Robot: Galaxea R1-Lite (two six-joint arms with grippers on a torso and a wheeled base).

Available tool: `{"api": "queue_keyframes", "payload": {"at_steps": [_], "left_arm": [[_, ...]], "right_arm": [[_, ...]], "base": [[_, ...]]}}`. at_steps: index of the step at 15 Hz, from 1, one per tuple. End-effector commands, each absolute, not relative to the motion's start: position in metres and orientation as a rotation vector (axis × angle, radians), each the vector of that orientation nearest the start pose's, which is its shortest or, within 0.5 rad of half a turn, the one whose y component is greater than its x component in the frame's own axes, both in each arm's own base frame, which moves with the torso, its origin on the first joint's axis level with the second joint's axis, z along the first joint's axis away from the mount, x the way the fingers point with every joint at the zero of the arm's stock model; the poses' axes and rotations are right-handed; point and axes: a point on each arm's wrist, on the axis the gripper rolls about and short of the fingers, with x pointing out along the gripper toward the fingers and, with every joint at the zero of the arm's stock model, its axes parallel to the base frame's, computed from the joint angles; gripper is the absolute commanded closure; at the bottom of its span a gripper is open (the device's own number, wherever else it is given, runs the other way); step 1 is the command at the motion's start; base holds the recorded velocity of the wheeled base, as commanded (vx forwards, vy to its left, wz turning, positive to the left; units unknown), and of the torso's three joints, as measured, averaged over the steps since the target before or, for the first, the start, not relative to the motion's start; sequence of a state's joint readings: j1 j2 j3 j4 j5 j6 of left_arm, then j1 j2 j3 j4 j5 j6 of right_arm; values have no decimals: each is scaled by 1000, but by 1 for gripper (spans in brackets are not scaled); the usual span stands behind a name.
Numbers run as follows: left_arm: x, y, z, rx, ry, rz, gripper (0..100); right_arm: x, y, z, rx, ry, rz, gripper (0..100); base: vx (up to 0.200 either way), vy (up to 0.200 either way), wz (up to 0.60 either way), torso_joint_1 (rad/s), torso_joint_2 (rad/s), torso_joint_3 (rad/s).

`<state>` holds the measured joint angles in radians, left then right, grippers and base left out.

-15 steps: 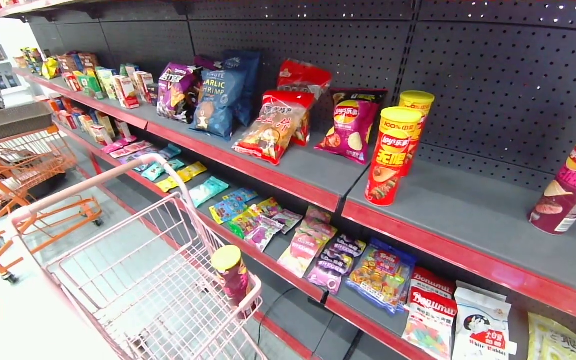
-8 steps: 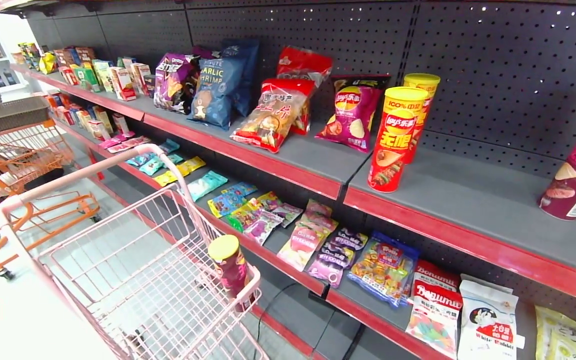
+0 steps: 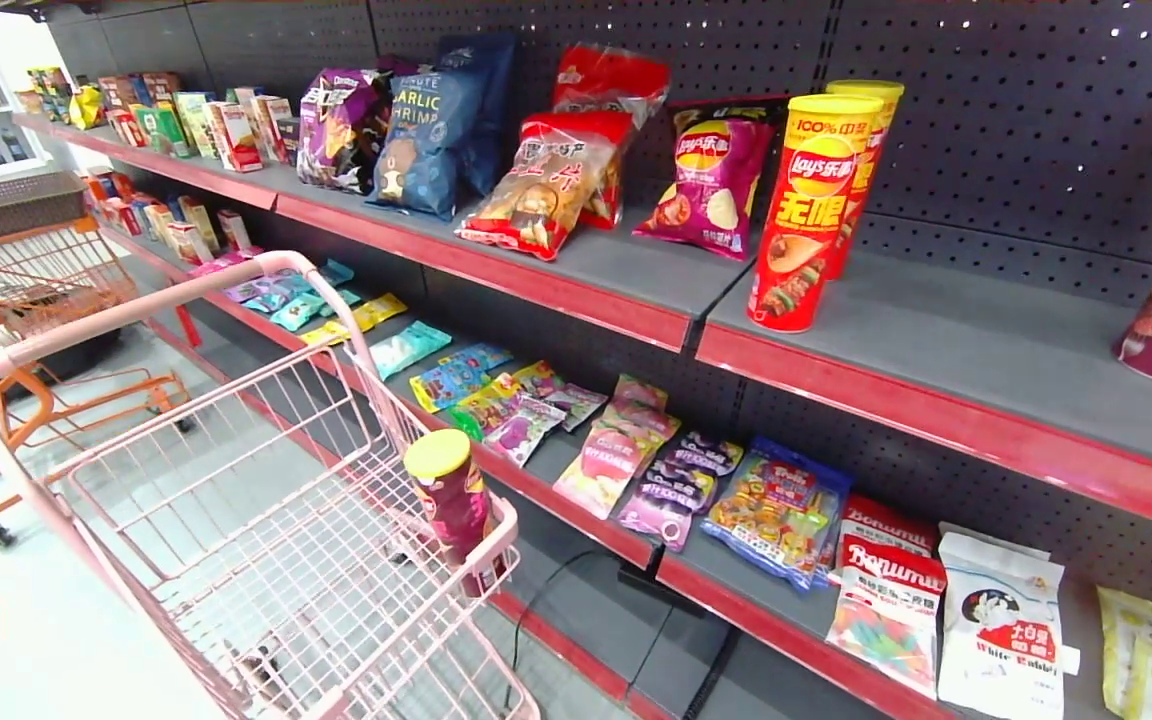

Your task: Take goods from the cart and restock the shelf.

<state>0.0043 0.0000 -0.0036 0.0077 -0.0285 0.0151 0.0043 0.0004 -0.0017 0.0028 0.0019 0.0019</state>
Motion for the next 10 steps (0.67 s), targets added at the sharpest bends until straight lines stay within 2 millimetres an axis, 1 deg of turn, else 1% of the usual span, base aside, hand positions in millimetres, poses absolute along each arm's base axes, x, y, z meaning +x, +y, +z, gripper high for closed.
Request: {"api": "queue_keyframes", "payload": {"at_steps": [1,4,5,7,9,10], "left_arm": [[-23,-1,76,15,6,-26,0],[-23,-1,76,15,7,-25,0],[-23,-1,76,17,6,-25,0],[-23,-1,76,17,4,-26,0],[-23,-1,76,23,-1,-49,0],[-26,-2,96,20,-54,-76,0]], "right_arm": [[-23,0,76,3,2,8,0],[-23,0,76,3,2,6,0],[-23,0,76,3,2,6,0],[-23,0,76,2,2,6,0],[-23,0,76,2,2,6,0],[-23,0,76,2,2,6,0]], "base": [[0,0,0,-193,554,354],[0,0,0,-181,528,344],[0,0,0,-105,310,207],[0,0,0,-53,144,107],[0,0,0,-11,30,21],[0,0,0,0,0,0]]}}
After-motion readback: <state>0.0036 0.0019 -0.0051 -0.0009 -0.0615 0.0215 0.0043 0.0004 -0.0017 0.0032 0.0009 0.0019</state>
